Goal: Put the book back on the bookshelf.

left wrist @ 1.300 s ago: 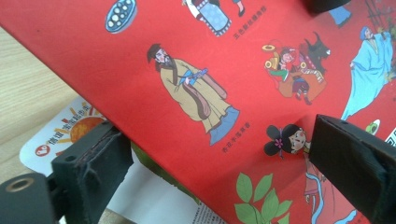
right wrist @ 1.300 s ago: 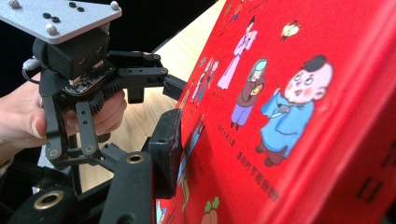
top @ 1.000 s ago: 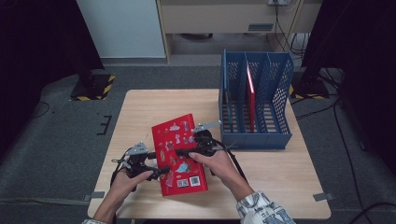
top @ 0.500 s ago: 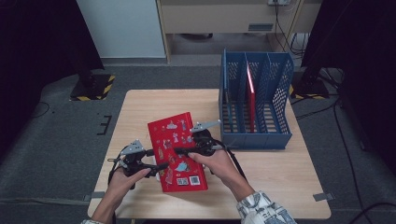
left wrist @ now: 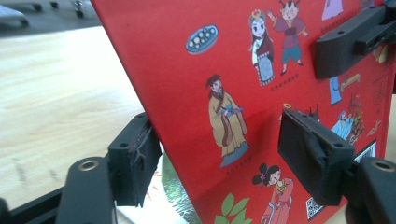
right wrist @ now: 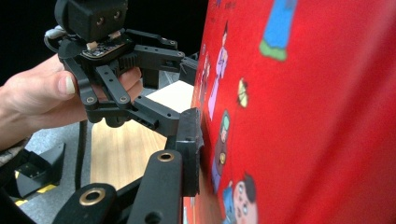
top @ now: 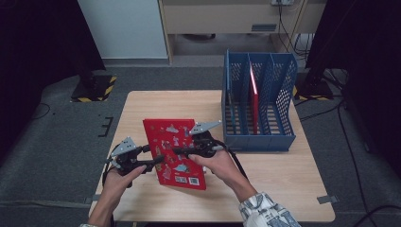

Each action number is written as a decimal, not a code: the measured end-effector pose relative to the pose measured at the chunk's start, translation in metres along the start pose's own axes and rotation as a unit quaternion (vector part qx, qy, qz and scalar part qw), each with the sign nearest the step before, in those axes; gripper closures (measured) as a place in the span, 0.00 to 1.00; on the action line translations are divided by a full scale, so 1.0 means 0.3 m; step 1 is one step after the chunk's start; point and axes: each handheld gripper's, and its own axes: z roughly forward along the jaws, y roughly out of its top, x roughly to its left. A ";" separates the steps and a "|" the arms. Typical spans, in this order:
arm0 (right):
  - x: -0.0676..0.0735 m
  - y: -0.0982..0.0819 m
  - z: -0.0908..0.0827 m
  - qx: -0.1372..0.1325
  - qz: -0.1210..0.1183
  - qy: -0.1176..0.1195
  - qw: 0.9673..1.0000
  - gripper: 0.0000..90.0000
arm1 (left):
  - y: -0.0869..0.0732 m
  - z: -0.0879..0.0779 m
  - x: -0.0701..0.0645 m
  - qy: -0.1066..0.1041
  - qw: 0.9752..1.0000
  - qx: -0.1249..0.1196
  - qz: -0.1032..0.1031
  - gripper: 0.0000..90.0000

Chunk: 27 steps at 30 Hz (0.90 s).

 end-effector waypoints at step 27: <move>0.032 -0.013 -0.004 -0.041 -0.084 0.005 0.996 0.86 | 0.000 -0.013 0.016 -0.003 0.999 0.020 0.031 0.34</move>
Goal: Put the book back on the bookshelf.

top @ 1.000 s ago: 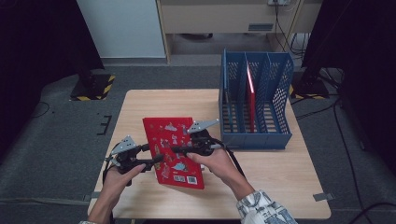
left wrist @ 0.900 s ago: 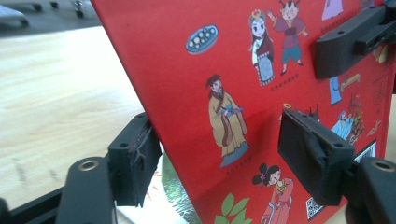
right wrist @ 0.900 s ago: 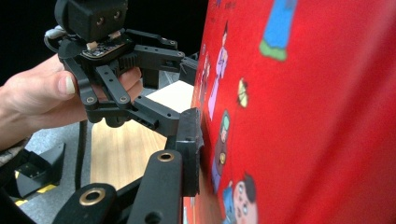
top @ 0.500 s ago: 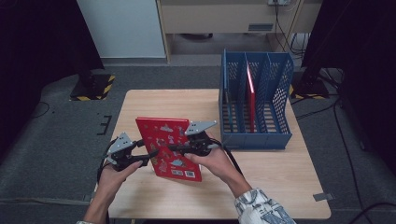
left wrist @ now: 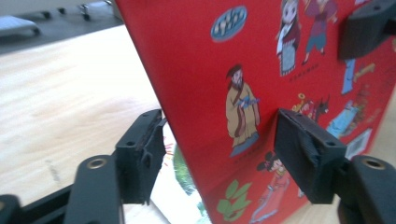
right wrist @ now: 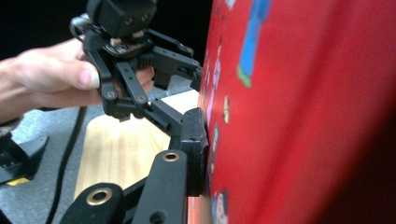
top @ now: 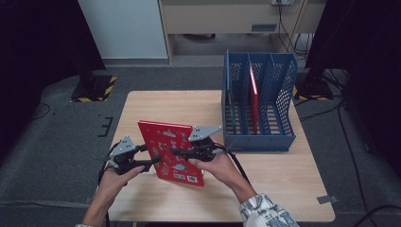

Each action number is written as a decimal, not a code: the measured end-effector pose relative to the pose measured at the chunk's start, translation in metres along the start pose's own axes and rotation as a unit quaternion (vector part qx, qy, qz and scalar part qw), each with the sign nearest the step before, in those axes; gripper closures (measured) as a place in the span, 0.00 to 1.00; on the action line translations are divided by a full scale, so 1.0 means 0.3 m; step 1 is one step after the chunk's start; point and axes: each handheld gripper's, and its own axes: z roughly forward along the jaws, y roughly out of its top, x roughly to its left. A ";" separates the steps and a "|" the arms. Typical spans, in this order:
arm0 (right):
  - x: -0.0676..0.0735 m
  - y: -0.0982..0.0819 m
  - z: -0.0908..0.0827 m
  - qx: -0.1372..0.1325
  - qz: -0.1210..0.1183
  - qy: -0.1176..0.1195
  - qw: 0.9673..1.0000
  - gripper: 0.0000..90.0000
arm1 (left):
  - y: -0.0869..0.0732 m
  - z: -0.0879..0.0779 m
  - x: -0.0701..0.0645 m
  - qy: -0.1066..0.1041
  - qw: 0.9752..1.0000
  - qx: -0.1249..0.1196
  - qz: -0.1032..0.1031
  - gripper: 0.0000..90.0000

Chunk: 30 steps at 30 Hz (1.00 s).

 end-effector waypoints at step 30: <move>-0.027 0.033 -0.088 -0.080 0.004 0.009 0.997 0.79 | 0.019 0.001 -0.027 -0.009 0.999 -0.026 0.018 0.51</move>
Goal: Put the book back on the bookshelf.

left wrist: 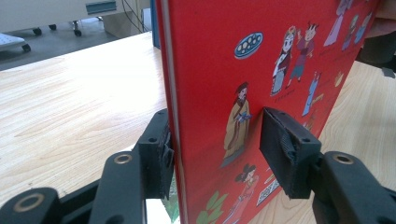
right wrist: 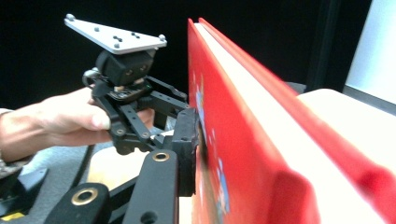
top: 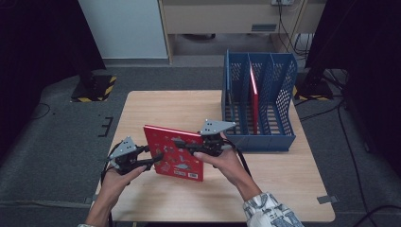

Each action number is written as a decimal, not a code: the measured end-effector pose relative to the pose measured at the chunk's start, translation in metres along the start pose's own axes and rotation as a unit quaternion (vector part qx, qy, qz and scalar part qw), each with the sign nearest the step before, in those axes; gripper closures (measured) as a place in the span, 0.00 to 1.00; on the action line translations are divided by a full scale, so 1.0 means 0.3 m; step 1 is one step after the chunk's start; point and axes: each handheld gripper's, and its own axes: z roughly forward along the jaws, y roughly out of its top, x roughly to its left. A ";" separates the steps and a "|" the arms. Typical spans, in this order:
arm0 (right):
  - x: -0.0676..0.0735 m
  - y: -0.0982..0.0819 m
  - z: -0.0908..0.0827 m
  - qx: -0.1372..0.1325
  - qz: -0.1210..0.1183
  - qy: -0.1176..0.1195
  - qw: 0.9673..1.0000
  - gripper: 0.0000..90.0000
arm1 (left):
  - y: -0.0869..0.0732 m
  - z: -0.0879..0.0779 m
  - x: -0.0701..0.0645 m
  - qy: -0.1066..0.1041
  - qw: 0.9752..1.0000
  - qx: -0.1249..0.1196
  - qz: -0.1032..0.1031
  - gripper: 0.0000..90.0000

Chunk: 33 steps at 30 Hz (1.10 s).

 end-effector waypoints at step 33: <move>0.006 -0.009 -0.043 -0.006 0.010 0.018 1.000 0.76 | -0.004 -0.021 -0.029 -0.016 1.000 0.009 0.008 0.55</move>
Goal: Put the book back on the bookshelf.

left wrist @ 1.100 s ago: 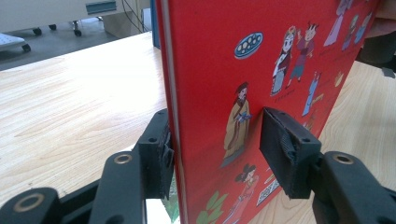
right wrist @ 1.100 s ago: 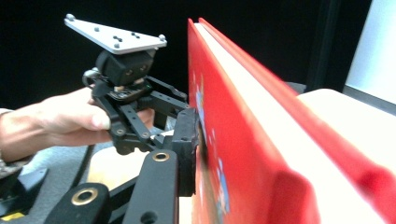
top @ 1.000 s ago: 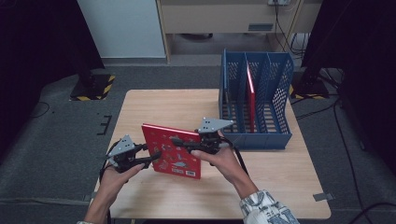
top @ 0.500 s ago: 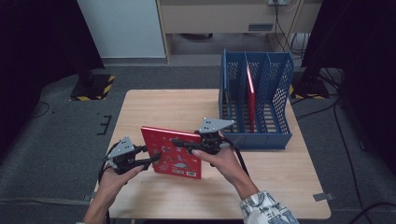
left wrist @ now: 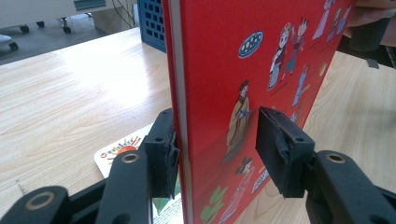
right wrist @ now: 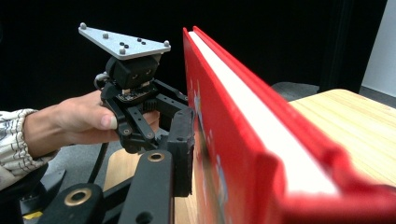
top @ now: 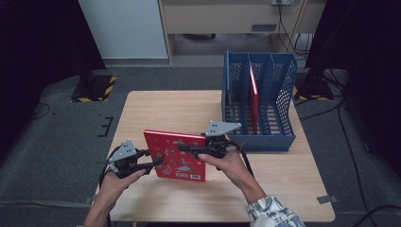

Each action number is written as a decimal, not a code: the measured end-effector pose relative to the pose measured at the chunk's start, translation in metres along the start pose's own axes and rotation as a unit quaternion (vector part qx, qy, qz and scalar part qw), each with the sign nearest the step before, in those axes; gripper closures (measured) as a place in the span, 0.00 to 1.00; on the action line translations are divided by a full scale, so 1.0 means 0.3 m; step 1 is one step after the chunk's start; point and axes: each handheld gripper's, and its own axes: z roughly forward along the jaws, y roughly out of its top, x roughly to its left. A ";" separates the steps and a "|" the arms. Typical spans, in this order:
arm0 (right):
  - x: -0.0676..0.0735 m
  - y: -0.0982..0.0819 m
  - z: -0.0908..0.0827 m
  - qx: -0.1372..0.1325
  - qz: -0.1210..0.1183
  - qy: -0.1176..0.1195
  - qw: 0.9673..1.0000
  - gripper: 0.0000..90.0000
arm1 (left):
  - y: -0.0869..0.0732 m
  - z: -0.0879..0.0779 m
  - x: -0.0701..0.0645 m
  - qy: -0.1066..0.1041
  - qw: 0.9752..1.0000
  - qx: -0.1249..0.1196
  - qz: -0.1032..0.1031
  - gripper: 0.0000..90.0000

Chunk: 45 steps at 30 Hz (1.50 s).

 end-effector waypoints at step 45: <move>0.025 0.064 -0.034 -0.014 -0.002 -0.028 1.000 0.89 | -0.098 -0.006 0.092 0.095 0.993 0.054 -0.043 0.08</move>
